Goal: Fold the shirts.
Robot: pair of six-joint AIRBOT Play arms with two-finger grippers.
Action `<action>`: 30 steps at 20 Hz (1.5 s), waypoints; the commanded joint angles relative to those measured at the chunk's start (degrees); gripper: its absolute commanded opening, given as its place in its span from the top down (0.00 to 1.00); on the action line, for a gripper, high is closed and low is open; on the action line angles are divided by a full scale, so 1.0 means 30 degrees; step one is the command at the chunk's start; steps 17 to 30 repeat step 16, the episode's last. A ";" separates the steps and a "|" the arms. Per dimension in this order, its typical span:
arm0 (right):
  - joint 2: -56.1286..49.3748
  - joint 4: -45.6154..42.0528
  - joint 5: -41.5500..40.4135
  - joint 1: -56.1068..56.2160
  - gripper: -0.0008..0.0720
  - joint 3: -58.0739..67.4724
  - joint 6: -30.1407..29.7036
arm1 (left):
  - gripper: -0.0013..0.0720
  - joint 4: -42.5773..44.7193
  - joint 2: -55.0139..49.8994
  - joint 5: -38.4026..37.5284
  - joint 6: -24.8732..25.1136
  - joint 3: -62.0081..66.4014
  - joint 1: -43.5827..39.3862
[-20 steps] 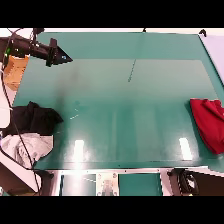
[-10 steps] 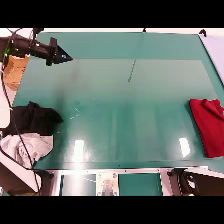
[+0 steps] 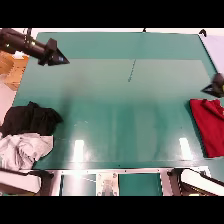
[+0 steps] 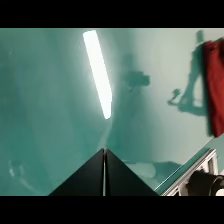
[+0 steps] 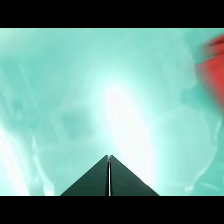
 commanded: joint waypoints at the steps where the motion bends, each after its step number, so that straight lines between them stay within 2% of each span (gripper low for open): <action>1: 0.3009 -0.0146 -0.2477 0.4517 0.97 -0.5297 -0.0146 | 0.95 0.1749 0.5493 0.2069 0.0342 -0.7220 -0.0903; 4: 0.4889 0.0583 -0.3956 0.6594 0.97 -0.9114 -0.0168 | 0.95 0.1734 1.0710 0.4561 0.0160 -1.4659 -0.1450; 7: 0.5027 0.0583 -0.3818 0.7905 0.97 -0.9566 -0.0146 | 0.95 0.1814 1.3070 0.4532 -0.0306 -1.7405 -0.1450; 9: 0.5027 0.0576 -0.3184 0.8386 0.97 -0.9566 -0.0022 | 0.95 0.1596 1.3202 0.4204 -0.0313 -1.7398 -0.1450; 30: 0.5027 0.0568 -0.3191 0.8480 0.97 -0.9566 -0.0022 | 0.95 0.1508 1.3194 0.4568 -0.0313 -1.7398 -0.1450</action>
